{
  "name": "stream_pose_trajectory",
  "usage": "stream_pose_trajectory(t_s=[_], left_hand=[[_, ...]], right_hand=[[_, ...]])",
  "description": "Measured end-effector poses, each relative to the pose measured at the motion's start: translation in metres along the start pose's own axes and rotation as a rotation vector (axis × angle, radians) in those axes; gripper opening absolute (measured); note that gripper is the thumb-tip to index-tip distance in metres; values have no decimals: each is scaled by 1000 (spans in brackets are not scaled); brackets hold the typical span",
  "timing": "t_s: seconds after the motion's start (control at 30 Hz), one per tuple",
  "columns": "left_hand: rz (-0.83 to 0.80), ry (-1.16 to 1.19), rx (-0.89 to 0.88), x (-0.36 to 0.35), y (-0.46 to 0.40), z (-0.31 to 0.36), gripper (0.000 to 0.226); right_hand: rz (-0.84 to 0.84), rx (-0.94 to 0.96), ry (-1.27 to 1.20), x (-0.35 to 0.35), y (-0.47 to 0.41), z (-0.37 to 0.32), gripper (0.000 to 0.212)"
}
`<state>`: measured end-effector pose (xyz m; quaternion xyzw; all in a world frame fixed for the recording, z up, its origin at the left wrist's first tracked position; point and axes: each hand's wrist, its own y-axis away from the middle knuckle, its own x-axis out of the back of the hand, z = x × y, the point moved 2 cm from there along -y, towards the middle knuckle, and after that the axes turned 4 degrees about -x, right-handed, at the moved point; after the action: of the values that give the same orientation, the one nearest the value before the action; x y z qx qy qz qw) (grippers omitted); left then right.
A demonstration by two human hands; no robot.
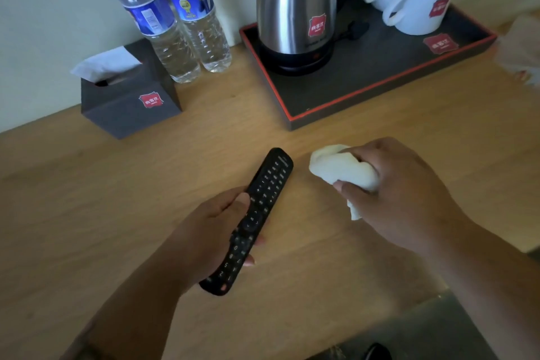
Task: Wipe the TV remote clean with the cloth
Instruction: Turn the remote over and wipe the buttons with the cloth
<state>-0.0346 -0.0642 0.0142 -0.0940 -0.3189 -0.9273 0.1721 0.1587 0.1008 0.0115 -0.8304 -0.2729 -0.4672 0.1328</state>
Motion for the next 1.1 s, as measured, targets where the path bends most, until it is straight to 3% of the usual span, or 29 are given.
stream_pose_trajectory(t_s=[0.1,0.23,0.33,0.43,0.5,0.6,0.73,0.83,1.1], left_hand=[[-41,-84,-48,2,-4,-2,49],[-57,-459,-158,6,-11,-5,72],[-17,-572,-239,1,-12,0,66],[38,-710,-338,-3,-13,5,53],[65,-797,-353,-4,-16,4,64],[83,-909,-383,-7,-19,-2,82],[129,-910,-425,-11,-18,-6,77],[179,-862,-442,-13,-14,-13,73],[196,-860,-472,-12,-19,-19,71]], right_hand=[[14,74,197,-2,5,4,37],[-26,102,365,-2,14,6,56],[-14,65,360,-6,16,-3,72],[10,86,346,-14,14,-9,53],[11,98,339,-15,12,-10,40],[-15,93,369,-10,8,-7,41],[21,47,262,-3,7,-3,40],[62,123,195,-4,3,-11,39],[-15,184,294,-24,8,-28,41]])
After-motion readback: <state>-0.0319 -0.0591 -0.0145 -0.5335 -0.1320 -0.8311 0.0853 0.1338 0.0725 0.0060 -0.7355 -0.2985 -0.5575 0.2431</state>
